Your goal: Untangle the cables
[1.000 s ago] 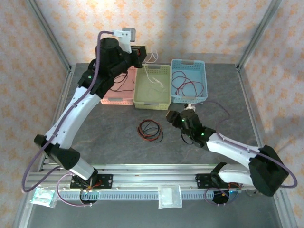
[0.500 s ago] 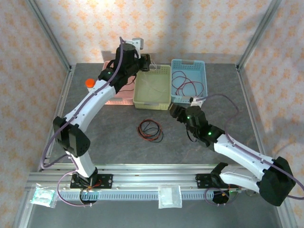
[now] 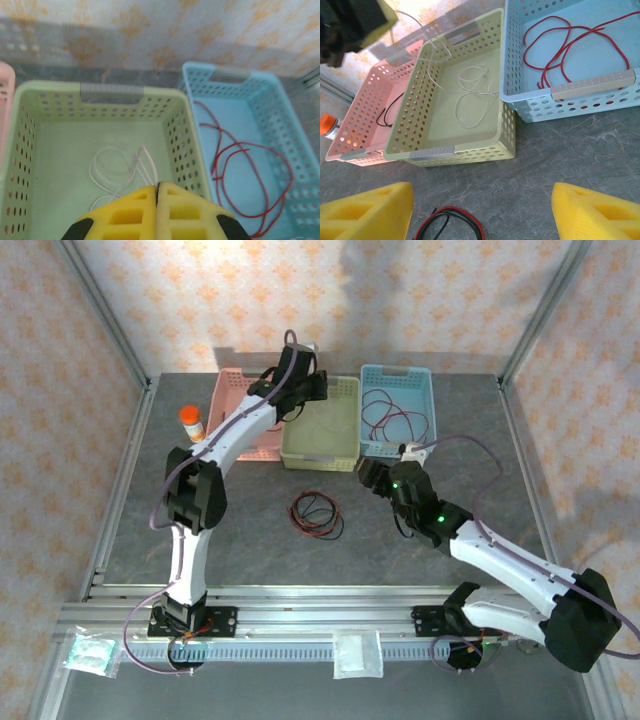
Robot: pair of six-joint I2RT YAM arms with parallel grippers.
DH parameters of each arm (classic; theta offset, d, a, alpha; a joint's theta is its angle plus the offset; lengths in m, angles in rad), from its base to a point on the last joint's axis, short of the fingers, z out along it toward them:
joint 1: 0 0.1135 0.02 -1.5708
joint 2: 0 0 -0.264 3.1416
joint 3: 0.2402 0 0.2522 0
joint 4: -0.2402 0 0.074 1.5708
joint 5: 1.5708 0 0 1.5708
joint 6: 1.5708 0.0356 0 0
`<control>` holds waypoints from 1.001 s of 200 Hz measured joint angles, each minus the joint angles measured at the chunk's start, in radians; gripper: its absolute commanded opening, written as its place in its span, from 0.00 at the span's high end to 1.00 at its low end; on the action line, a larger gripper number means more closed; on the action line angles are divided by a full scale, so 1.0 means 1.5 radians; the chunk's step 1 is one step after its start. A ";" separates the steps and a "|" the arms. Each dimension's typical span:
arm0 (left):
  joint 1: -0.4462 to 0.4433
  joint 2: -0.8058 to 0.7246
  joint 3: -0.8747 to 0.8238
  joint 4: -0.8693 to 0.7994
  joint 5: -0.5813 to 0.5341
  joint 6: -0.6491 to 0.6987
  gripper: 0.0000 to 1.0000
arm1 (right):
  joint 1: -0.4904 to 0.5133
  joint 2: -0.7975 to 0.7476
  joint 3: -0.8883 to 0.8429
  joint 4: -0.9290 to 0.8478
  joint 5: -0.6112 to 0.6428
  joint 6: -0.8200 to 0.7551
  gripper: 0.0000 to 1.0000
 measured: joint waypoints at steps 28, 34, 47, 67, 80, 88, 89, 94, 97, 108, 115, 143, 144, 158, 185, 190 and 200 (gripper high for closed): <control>0.001 0.047 0.023 -0.030 -0.002 -0.018 0.78 | 0.000 0.000 0.000 -0.004 0.000 0.005 0.27; 0.001 0.049 0.023 -0.036 -0.002 -0.021 0.75 | 0.000 0.000 0.000 -0.005 0.000 0.005 0.27; 0.001 0.050 0.022 -0.046 -0.002 -0.028 0.70 | 0.000 0.000 0.000 -0.008 0.000 0.007 0.27; 0.001 0.049 0.022 -0.045 -0.003 -0.036 0.59 | 0.000 0.000 0.000 -0.014 0.000 0.007 0.27; 0.001 0.049 0.019 -0.046 -0.003 -0.036 0.57 | 0.000 0.000 0.000 -0.017 0.000 0.006 0.27; 0.001 0.047 0.015 -0.046 -0.002 -0.038 0.57 | 0.000 -0.001 0.000 -0.019 0.000 0.006 0.28; 0.001 0.046 0.013 -0.046 -0.002 -0.038 0.56 | 0.000 -0.001 0.000 -0.019 0.000 0.006 0.28; 0.001 0.042 0.008 -0.045 -0.002 -0.038 0.56 | 0.000 -0.002 0.000 -0.019 -0.001 0.005 0.28; 0.001 0.039 0.004 -0.046 -0.002 -0.038 0.56 | 0.000 -0.002 0.000 -0.019 -0.001 0.004 0.29; 0.001 0.019 -0.023 -0.044 0.003 -0.039 0.56 | 0.000 -0.002 0.000 -0.019 -0.003 -0.001 0.30; 0.001 0.002 -0.044 -0.042 0.009 -0.040 0.55 | 0.000 -0.002 0.000 -0.019 -0.008 -0.006 0.31; 0.001 -0.113 -0.161 -0.012 0.021 -0.048 0.55 | 0.000 0.009 0.000 -0.019 -0.038 -0.028 0.36; 0.001 -0.117 -0.165 -0.011 0.021 -0.049 0.55 | 0.000 0.010 0.000 -0.018 -0.038 -0.029 0.36; -0.001 -0.195 -0.243 0.016 0.021 -0.056 0.55 | 0.004 0.036 0.005 -0.026 -0.057 -0.043 0.38; -0.018 -0.331 -0.383 0.067 0.008 -0.071 0.55 | 0.024 0.093 0.030 -0.064 -0.086 -0.053 0.44; -0.024 -0.348 -0.403 0.073 0.001 -0.072 0.55 | 0.028 0.104 0.037 -0.074 -0.092 -0.049 0.45; -0.039 -0.381 -0.443 0.078 -0.010 -0.076 0.55 | 0.031 0.125 0.053 -0.096 -0.104 -0.040 0.47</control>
